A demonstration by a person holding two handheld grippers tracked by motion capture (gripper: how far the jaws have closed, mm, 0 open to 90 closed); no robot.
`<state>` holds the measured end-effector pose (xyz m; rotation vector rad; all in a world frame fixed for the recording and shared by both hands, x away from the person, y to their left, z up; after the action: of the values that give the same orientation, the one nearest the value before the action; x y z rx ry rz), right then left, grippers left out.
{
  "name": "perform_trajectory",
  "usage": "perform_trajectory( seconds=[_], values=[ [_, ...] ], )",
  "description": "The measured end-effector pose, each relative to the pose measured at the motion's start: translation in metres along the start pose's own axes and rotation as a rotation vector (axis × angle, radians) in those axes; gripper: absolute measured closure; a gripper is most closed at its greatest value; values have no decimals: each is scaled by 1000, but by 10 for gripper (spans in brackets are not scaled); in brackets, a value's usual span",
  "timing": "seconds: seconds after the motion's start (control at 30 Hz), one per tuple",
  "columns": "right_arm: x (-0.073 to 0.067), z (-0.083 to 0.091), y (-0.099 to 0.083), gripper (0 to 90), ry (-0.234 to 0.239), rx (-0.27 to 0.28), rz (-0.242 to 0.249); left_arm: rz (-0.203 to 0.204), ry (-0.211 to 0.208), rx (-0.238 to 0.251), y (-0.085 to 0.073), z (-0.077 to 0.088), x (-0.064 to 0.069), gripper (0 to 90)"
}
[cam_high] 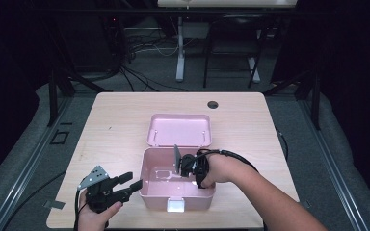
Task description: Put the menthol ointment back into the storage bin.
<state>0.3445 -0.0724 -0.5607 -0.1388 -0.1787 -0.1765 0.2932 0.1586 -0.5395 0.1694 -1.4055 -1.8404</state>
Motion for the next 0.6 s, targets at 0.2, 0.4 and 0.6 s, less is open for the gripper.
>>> perform_trajectory(
  seconds=[0.2, 0.4, 0.6],
  values=[
    [1, -3, -1, 505, 12, -8, -10, 1, -1, 3, 0, 0, 0, 445],
    [4, 0, -1, 505, 4, -14, -25, -1, 0, -2, 0, 0, 0, 444],
    [3, 3, -1, 502, 5, 1, -23, -2, 1, -2, 0, 0, 0, 444]
  ],
)
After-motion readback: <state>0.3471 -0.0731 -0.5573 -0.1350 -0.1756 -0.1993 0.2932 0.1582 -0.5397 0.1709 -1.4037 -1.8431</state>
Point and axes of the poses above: each handheld gripper's, and its own axes: z roughly backward along the jaws, y roughly out of its top, x roughly to its right, the point moved 8 cm from there along -z, roughly forward along the jaws, and after that the axes turned 5 degrees about -y, right-handed, at the moved point
